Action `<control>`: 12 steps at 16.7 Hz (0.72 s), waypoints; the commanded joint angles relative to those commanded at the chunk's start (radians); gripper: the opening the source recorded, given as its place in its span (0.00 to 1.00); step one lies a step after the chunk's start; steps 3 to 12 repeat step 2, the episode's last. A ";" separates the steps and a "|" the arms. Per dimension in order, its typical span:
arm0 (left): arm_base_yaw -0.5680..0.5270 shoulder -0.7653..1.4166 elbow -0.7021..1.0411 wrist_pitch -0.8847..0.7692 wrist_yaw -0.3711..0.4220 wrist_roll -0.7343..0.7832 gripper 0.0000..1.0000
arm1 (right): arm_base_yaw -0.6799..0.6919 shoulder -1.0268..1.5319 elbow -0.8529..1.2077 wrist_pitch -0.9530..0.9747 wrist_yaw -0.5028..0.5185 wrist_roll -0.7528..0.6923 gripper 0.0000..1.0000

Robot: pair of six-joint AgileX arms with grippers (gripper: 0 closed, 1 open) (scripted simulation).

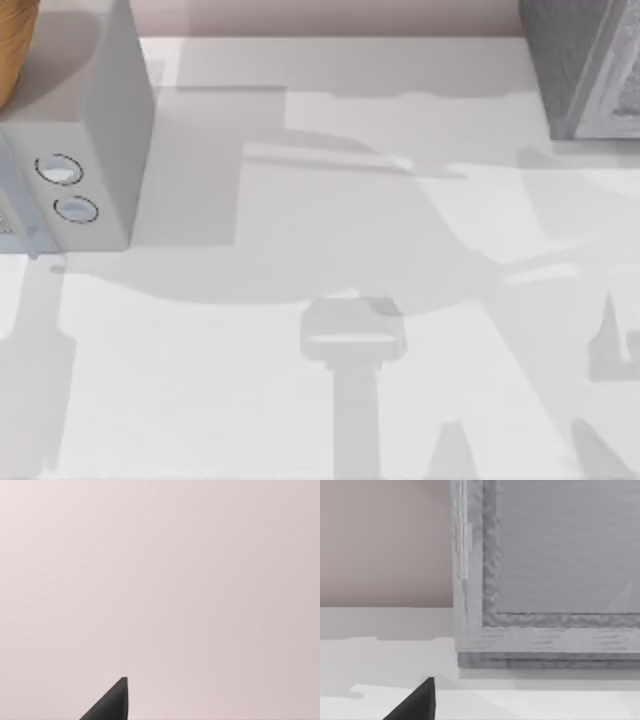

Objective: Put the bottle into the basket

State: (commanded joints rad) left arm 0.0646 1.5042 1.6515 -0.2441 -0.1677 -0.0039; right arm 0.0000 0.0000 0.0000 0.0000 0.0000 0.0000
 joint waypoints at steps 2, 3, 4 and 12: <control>0.000 0.000 0.000 0.000 0.000 0.000 1.00 | 0.000 0.000 0.000 0.000 0.000 0.000 1.00; 0.000 0.000 0.000 0.000 0.000 0.000 1.00 | 0.000 0.000 0.000 0.000 0.000 0.000 1.00; 0.000 0.000 0.000 0.000 0.000 0.000 1.00 | 0.000 0.000 0.000 0.000 0.000 0.000 1.00; 0.000 0.000 0.000 0.000 0.000 0.000 1.00 | 0.000 0.000 0.000 0.000 0.000 0.000 1.00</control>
